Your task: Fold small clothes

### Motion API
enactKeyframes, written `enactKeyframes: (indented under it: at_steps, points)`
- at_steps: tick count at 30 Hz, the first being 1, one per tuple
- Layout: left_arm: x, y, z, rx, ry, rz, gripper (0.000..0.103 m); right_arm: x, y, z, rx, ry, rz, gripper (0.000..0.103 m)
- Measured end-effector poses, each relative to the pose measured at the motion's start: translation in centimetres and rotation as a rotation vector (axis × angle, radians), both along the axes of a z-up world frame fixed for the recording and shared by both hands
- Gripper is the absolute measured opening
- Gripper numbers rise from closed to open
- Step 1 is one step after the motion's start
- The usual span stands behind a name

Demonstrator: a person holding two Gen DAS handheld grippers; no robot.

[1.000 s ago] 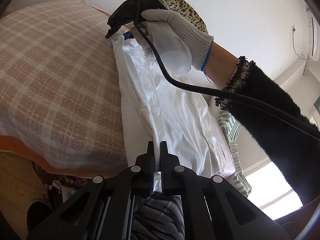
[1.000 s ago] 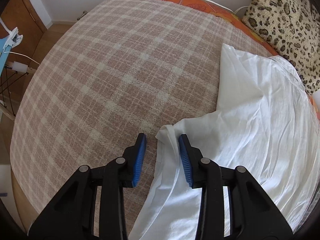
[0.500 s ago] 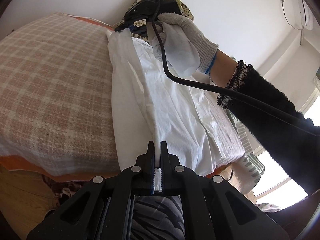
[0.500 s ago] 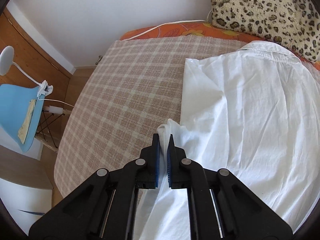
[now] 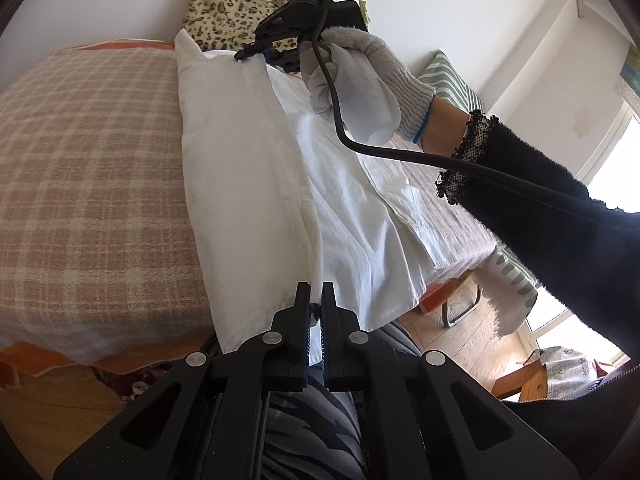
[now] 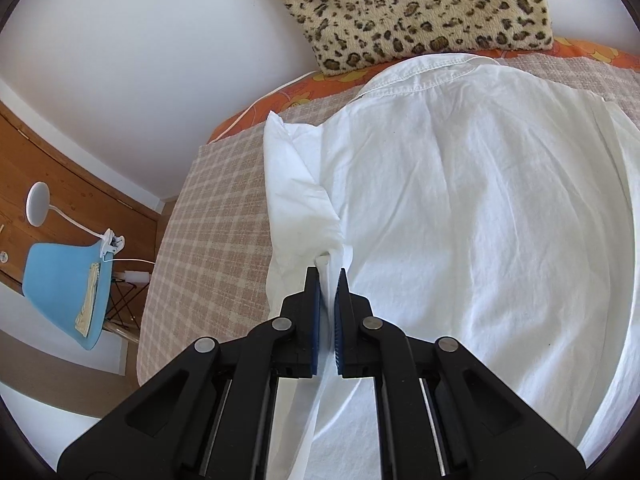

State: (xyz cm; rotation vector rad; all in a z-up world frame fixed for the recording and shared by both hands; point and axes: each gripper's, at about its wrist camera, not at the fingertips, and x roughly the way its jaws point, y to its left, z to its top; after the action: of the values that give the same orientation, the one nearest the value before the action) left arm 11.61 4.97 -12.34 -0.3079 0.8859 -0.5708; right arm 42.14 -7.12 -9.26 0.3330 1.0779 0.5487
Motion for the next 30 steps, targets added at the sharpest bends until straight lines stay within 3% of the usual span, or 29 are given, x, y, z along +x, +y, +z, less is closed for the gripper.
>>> enactKeyframes:
  at_steps: [8,13,18,22,24,26,28,30]
  points:
    - [-0.5,-1.9,-0.8,0.061,0.029,-0.078,0.002,-0.2,-2.3,-1.6,-0.038,0.001,-0.067,0.006]
    - [-1.3,-0.9,0.1,0.025,0.039,-0.084,0.003,-0.3,-2.9,-2.7,-0.068,0.013,-0.087,0.006]
    - [-2.8,3.3,1.7,0.027,0.015,0.021,0.018,0.3,-3.3,-3.0,-0.09,0.014,-0.082,0.006]
    - [-2.0,6.8,1.3,0.008,0.046,0.141,0.018,0.4,-2.8,-3.2,-0.136,0.004,-0.063,0.006]
    - [-1.2,7.2,0.8,0.003,0.059,0.154,0.018,0.3,-2.7,-3.3,-0.132,0.005,-0.06,0.006]
    - [-0.6,7.2,0.3,-0.063,0.087,0.15,0.018,0.2,-3.0,-3.2,-0.088,0.027,-0.041,0.007]
    - [-0.2,6.2,0.1,-0.065,0.098,0.134,0.018,-0.1,-3.5,-2.9,-0.088,0.04,-0.045,0.014]
    - [0.2,5.3,0.0,-0.04,0.099,0.116,0.021,-0.5,-4.5,-2.2,-0.129,0.03,-0.061,0.032]
